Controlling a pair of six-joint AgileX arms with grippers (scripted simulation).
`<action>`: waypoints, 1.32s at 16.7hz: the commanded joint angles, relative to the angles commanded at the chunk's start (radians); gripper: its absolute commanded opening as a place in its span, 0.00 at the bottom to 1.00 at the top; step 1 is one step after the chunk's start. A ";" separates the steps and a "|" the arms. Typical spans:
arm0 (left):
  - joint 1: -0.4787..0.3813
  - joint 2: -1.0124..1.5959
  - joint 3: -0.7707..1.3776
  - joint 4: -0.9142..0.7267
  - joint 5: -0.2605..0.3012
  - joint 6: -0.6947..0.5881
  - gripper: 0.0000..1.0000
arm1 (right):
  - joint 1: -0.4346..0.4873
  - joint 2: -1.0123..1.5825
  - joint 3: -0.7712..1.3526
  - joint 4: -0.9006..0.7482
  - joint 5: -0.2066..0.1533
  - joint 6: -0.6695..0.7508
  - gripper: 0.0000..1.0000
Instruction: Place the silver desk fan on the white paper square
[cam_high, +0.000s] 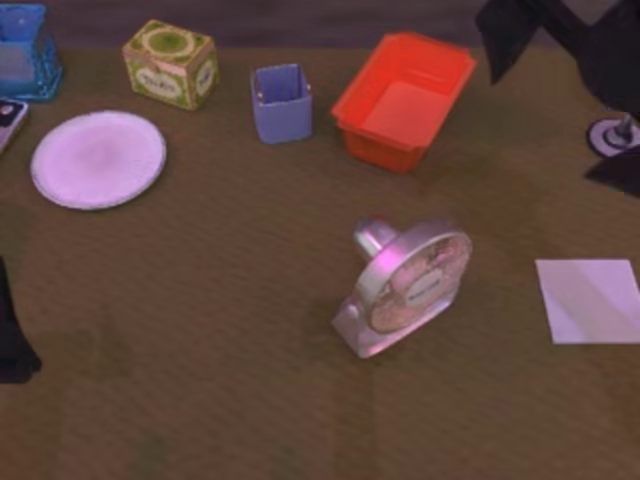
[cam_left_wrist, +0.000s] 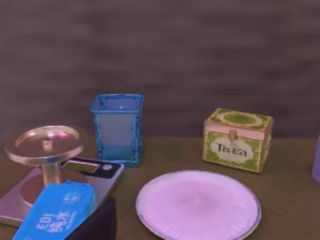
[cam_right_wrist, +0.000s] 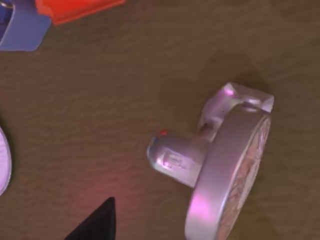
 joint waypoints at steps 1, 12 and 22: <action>0.000 0.000 0.000 0.000 0.000 0.000 1.00 | 0.024 0.087 0.079 -0.050 -0.005 0.063 1.00; 0.000 0.000 0.000 0.000 0.000 0.000 1.00 | 0.152 0.559 0.441 -0.336 -0.040 0.377 1.00; 0.000 0.000 0.000 0.000 0.000 0.000 1.00 | 0.152 0.544 0.252 -0.162 -0.040 0.376 1.00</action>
